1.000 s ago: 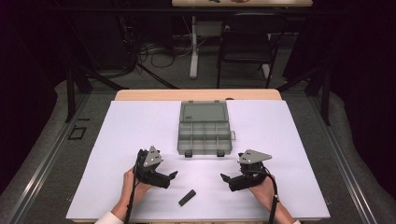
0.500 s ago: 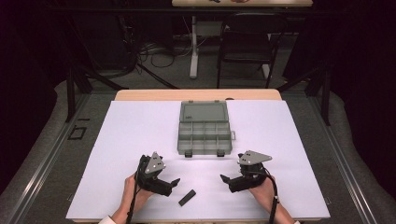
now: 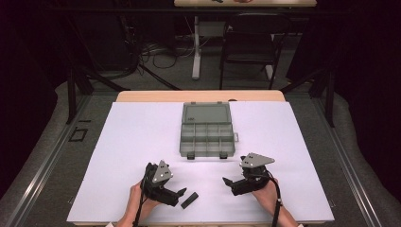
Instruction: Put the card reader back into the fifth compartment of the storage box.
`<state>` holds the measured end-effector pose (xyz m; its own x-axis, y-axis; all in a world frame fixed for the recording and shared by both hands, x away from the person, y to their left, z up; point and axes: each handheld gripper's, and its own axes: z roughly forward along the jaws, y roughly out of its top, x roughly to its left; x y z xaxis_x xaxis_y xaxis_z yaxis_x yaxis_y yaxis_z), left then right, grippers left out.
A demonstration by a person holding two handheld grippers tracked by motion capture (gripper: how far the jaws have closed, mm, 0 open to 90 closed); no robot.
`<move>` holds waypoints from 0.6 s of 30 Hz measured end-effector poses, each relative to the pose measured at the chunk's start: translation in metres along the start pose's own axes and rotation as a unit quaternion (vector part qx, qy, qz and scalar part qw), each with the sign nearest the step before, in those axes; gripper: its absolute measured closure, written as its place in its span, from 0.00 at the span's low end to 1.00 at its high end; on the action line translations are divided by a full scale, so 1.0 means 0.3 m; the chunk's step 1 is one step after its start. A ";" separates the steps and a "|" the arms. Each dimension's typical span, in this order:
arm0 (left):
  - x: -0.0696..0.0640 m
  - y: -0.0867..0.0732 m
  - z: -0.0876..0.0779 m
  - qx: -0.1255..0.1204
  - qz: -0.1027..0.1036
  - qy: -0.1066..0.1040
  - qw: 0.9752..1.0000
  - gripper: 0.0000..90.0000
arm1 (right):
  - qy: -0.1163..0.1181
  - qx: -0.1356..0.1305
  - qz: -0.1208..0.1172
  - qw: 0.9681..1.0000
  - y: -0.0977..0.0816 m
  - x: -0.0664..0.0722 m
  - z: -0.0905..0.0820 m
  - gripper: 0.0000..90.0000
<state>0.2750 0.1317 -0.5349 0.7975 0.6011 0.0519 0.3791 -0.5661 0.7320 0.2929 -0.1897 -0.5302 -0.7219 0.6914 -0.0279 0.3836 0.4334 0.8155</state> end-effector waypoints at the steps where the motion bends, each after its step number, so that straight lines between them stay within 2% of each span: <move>1: -0.006 0.000 0.000 0.001 0.003 -0.003 1.000 0.00 | 0.001 0.000 0.000 1.000 0.001 0.001 -0.001 0.00; 10: -0.060 0.006 0.016 0.008 0.017 -0.011 1.000 0.00 | -0.001 -0.005 -0.001 1.000 0.002 0.000 -0.006 0.00; 15: -0.088 0.003 0.033 0.025 0.016 -0.012 0.999 0.00 | -0.004 -0.007 -0.005 1.000 0.001 0.000 -0.007 0.00; 18: -0.104 0.001 0.038 0.028 0.020 -0.015 0.999 0.05 | -0.005 -0.007 -0.006 1.000 0.002 0.002 -0.007 0.00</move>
<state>0.2557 0.1063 -0.5441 0.8258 0.5609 0.0586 0.3726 -0.6206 0.6900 0.2915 -0.1901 -0.5287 -0.7211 0.6915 -0.0433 0.3669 0.4340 0.8228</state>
